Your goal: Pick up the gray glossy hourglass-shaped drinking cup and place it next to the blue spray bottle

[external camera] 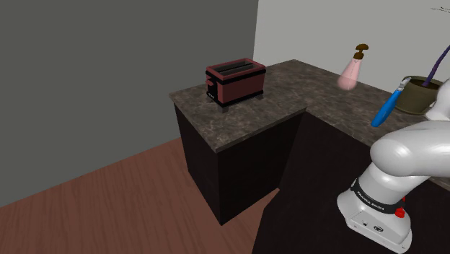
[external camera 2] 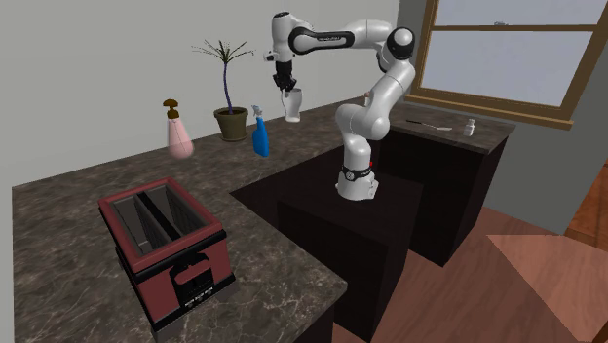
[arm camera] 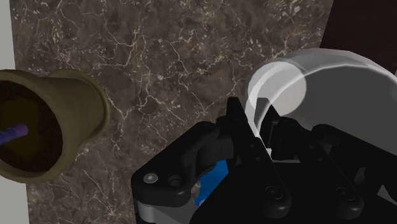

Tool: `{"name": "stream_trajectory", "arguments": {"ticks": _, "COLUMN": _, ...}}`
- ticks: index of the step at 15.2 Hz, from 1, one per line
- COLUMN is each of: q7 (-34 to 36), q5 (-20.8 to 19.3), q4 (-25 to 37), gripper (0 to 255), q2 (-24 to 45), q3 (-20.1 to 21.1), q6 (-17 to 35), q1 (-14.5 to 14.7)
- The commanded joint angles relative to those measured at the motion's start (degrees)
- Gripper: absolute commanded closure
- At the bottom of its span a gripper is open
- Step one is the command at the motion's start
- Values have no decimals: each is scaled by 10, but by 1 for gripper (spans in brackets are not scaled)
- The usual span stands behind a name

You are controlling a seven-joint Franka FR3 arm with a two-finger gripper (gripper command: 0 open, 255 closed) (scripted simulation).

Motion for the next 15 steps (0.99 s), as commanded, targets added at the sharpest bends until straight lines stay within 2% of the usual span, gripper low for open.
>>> {"name": "stream_trajectory", "arguments": {"ticks": 1, "q7": 6, "q5": -7, "q4": -16, "gripper": 255, "q2": -4, "q3": -7, "q6": 13, "q1": -2}}
{"name": "stream_trajectory", "arguments": {"ticks": 15, "q7": 38, "q5": -61, "q4": -100, "gripper": 255, "q2": -8, "q3": -73, "q6": 97, "q1": -8}}
